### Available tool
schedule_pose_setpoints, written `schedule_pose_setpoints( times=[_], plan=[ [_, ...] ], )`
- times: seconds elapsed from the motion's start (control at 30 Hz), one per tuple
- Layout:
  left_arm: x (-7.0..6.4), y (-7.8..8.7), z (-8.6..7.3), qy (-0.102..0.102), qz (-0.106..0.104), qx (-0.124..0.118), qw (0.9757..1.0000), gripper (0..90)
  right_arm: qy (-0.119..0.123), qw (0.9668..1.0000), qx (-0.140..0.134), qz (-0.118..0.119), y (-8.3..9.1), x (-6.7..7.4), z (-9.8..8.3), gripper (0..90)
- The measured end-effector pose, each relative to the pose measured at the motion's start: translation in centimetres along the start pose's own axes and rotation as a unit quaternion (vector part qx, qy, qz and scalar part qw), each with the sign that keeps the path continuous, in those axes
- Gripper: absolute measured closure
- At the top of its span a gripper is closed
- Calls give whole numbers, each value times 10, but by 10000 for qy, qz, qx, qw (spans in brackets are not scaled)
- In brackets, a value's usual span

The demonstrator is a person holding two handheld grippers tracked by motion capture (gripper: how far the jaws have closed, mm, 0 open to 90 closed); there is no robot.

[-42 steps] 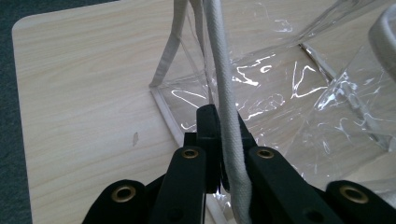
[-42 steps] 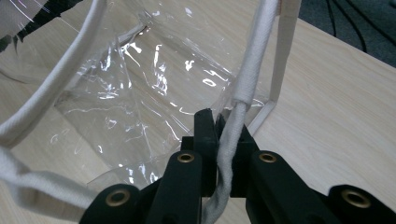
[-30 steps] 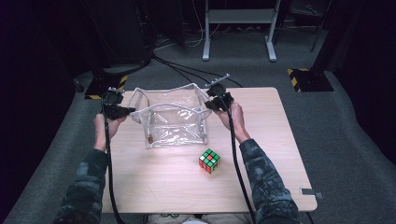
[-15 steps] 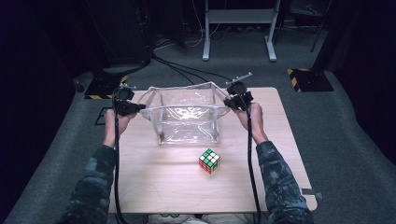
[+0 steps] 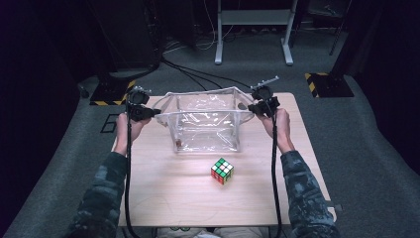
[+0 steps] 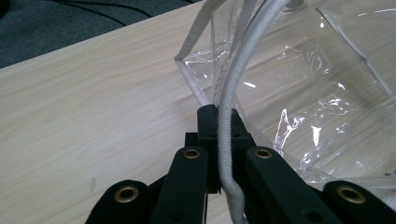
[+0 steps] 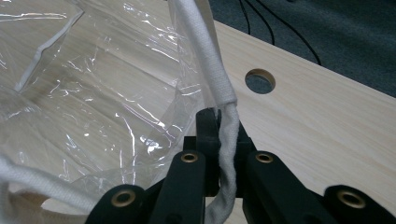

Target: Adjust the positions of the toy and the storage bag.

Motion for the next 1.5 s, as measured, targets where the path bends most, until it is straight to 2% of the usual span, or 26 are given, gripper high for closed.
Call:
schedule_pose_setpoints(
  times=[0.47, 0.73, 0.93, 1.17, 1.27, 1.5],
  plan=[
    [-17, -15, 9, -218, -81, 236, 9995, 893, -157, 9995, 249, -137, -4, -26, -7, 879],
    [-19, -29, 7, -116, -196, 365, 9991, 892, -136, 9985, 473, -253, -8, -32, -8, 878],
    [-19, -37, 10, -22, -232, 442, 9987, 892, -280, 9973, 647, -204, -20, -36, -13, 874],
    [-15, -46, 13, 42, -265, 561, 9981, 891, -506, 9960, 724, -154, -31, -41, -16, 865],
    [-11, -49, 12, 165, -332, 565, 9977, 891, -608, 9957, 694, -120, -36, -43, -15, 860],
    [-10, -50, 13, 173, -356, 532, 9978, 884, -567, 9960, 673, -132, -35, -41, -13, 848]
  ],
)
Point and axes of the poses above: each handheld gripper's, and its own axes: y roughly backward along the jaws, z roughly out of its top, x roughly to its left, the point moved 7 cm from there along -y, roughly forward along the jaws, and after that the axes turned 10 degrees about -z, right-handed, at the moved point
